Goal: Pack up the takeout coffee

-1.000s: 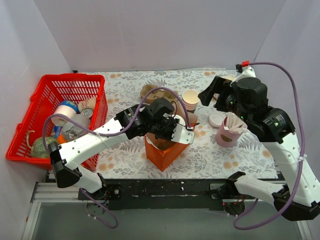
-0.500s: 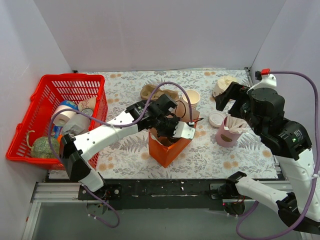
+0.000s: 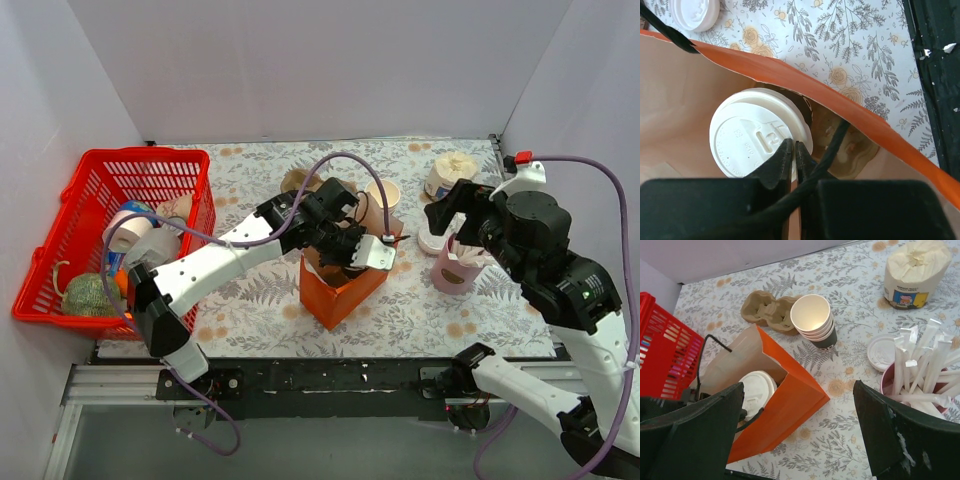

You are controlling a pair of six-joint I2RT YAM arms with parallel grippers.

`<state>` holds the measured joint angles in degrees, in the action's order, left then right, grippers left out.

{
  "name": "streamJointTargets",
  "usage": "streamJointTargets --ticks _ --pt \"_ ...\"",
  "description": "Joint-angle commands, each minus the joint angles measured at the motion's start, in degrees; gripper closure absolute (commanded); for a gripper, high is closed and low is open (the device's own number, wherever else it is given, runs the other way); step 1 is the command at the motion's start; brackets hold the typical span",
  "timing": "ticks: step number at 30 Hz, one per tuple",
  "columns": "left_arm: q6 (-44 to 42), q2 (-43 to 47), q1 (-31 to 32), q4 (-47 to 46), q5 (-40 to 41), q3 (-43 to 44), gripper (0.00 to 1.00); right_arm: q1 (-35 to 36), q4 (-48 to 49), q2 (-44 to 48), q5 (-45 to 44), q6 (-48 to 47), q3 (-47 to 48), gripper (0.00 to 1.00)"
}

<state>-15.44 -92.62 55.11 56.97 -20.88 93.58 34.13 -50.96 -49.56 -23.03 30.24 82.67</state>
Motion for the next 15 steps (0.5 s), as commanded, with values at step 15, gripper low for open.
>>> streamJointTargets --ticks 15 --pt "-1.8 -2.6 -1.3 3.7 -4.6 5.2 1.00 -0.2 7.8 -6.4 24.1 -10.0 -2.8 0.09"
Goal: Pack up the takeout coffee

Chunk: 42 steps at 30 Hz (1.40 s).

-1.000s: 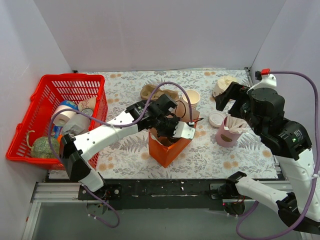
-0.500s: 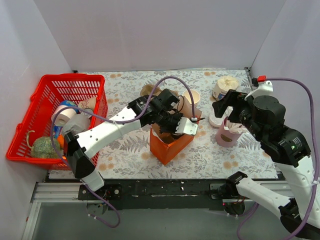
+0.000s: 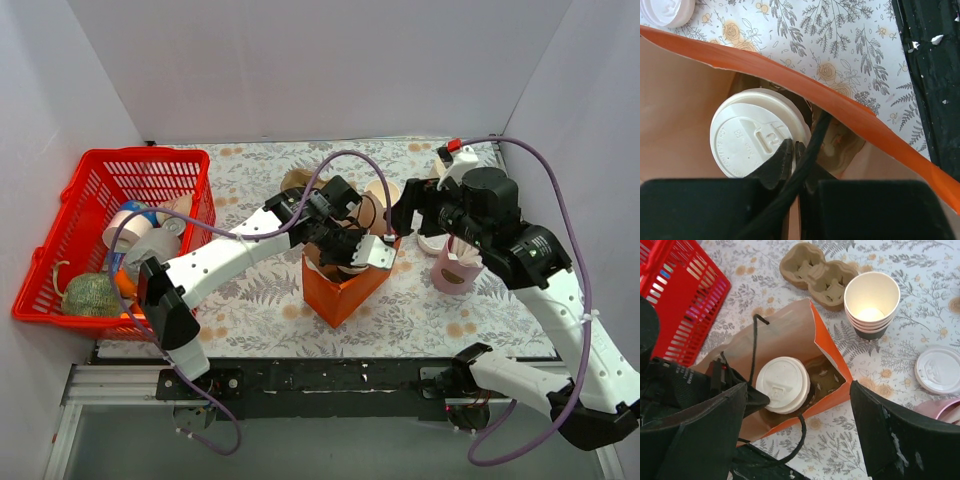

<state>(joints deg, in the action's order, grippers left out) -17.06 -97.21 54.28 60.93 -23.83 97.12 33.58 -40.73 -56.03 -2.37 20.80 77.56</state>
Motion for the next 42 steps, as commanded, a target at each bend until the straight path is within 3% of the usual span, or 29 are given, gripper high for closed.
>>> streamJointTargets --ticks 1,4,9,19,32,42 --pt "-0.2 2.4 -0.5 -0.5 -1.6 1.5 1.00 0.3 -2.2 1.5 2.8 -0.5 1.7 0.10" --pt "-0.7 4.0 -0.8 -0.9 -2.5 0.7 1.00 0.3 -0.5 3.7 2.6 -1.0 0.1 0.16" --pt "-0.4 4.6 -1.7 -2.6 -2.1 0.3 1.00 0.3 -11.7 3.0 2.6 -0.5 4.0 0.17" --pt "1.1 1.9 -2.5 -2.6 -2.5 3.4 1.00 0.3 -20.5 4.2 3.9 -2.7 3.1 0.21" --pt "0.2 -3.4 -1.9 -0.9 -1.2 10.3 1.00 0.3 -18.7 7.7 5.3 -9.7 0.3 0.23" --pt "-0.6 -6.1 -0.8 -3.8 0.8 8.0 1.00 0.3 -17.7 8.0 7.2 -9.8 0.0 0.23"
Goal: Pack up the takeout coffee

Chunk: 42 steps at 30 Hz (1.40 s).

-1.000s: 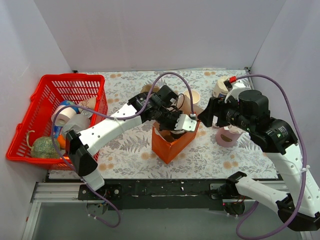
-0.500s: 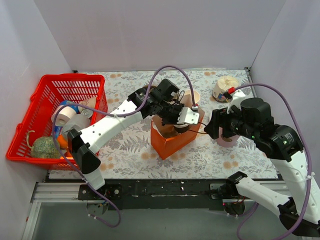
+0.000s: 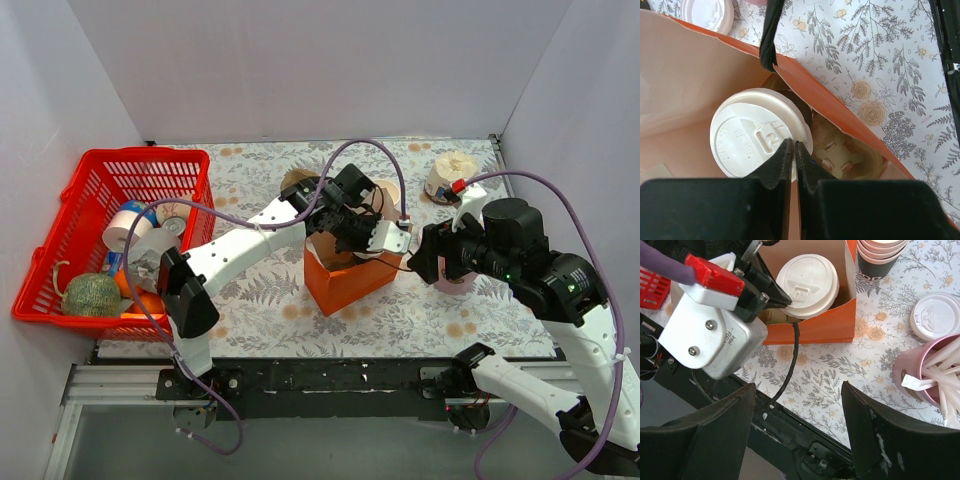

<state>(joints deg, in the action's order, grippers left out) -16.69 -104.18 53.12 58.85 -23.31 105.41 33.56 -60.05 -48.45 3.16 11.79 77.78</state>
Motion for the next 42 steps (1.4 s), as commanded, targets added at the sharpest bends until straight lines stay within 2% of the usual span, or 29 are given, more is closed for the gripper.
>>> streamJointTargets --ticks 1,32,35,36,38,42 --pt "-1.1 0.6 0.3 -1.8 0.2 -0.5 1.00 0.3 1.6 0.4 1.8 -0.8 -0.3 0.23" --pt "1.0 0.7 0.3 -5.3 -1.3 -6.7 1.00 0.3 2.2 1.3 0.4 2.4 -0.3 0.22" --pt "1.3 1.3 0.3 -5.6 -1.1 -6.3 0.94 0.2 2.1 1.3 0.3 2.5 -0.2 0.22" --pt "1.3 1.6 0.3 -5.8 -1.2 -6.3 0.89 0.3 2.3 1.2 0.2 2.6 -0.1 0.21" --pt "1.5 2.0 0.3 -5.9 -1.1 -6.1 0.86 0.3 2.4 1.3 0.1 2.6 0.0 0.21" --pt "2.1 2.6 0.3 -5.9 -0.4 -5.5 0.73 0.3 2.7 1.5 -0.1 2.9 0.0 0.20"
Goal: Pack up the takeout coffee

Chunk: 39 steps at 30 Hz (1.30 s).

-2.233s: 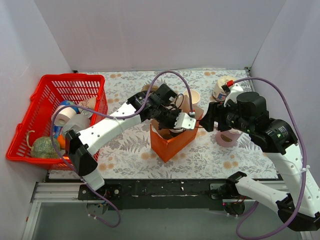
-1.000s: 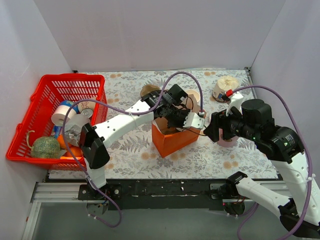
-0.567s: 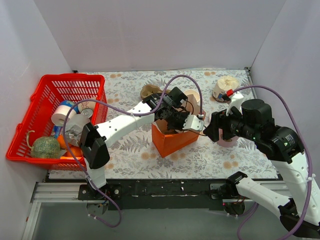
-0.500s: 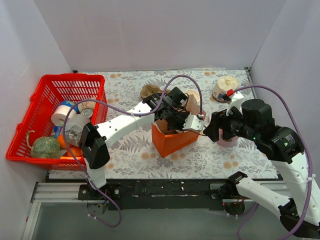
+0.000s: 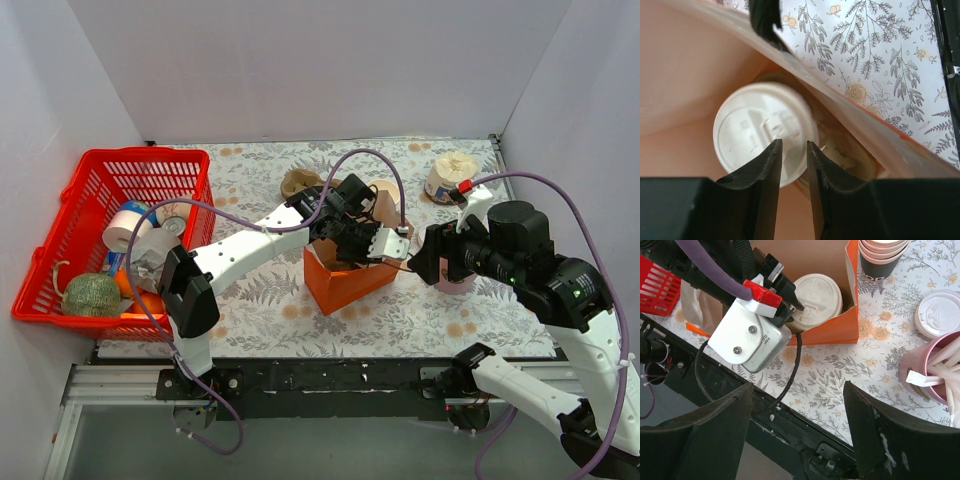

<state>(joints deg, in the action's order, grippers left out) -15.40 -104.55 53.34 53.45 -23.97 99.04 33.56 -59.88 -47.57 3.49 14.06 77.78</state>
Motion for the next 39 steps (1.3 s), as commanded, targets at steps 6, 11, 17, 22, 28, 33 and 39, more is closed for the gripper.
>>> streamJointTargets --ticks 6,11,17,22,28,33,39 --pt "2.0 4.5 0.1 -0.6 1.4 2.6 0.62 0.3 2.5 0.7 -0.8 0.8 0.1 0.18" --pt "3.8 6.1 0.1 -1.4 1.9 4.3 0.53 0.3 3.0 0.7 -1.0 1.1 0.0 0.17" --pt "5.3 7.6 0.2 -2.2 2.9 5.5 0.49 0.3 3.9 0.3 -0.9 1.6 0.6 0.16" --pt "6.3 9.2 0.2 -3.9 4.7 5.7 0.45 0.3 5.4 0.5 -0.8 2.5 -0.3 0.16" --pt "9.3 12.3 0.2 -8.8 8.4 5.4 0.36 0.3 7.7 0.4 -1.7 4.5 0.7 0.15" --pt "12.6 16.0 0.2 -14.2 9.5 3.7 0.22 0.3 9.7 0.7 -7.2 6.4 3.7 0.14" --pt "19.5 19.6 0.2 -20.4 9.1 3.7 0.02 0.3 13.1 1.3 -13.8 9.3 6.3 0.06"
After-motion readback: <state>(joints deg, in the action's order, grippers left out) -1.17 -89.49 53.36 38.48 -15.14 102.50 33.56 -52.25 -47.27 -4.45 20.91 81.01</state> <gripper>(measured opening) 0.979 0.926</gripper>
